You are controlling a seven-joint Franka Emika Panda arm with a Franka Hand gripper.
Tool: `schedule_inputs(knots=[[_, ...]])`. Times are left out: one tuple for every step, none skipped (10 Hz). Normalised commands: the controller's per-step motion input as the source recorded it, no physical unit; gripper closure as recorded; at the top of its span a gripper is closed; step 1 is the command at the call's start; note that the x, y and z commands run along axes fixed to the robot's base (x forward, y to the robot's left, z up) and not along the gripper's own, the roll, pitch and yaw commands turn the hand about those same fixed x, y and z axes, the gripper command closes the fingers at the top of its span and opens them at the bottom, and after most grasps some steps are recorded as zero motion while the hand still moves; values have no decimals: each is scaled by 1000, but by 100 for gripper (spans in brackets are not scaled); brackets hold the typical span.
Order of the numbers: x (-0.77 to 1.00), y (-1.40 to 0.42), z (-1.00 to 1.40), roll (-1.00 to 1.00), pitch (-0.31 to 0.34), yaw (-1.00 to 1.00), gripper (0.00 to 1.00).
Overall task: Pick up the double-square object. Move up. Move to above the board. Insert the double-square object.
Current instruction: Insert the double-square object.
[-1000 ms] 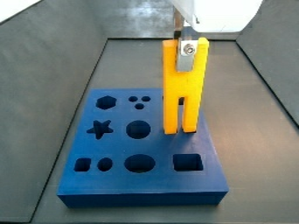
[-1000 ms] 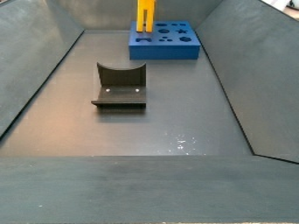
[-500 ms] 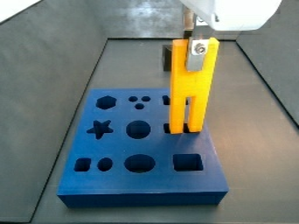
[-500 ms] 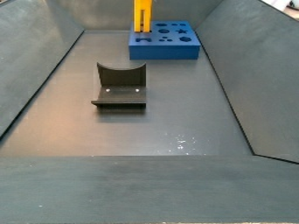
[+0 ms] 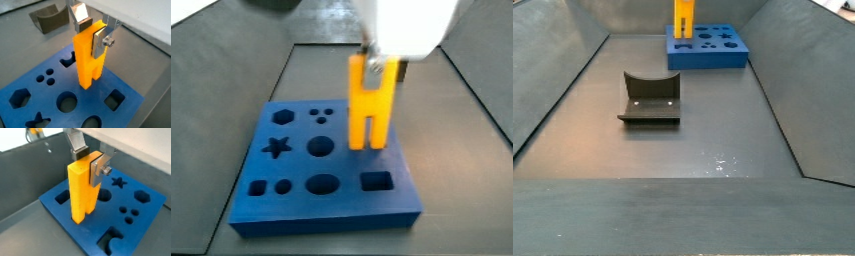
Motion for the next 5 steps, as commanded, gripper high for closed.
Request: schedule_inputs(knots=[[0, 0, 0, 6, 0, 0, 100], [0, -126, -440, 191, 9, 0, 100], [0, -186, -691, 304, 27, 0, 100], [0, -183, -694, 309, 16, 0, 100], [0, -174, -677, 304, 43, 0, 100]])
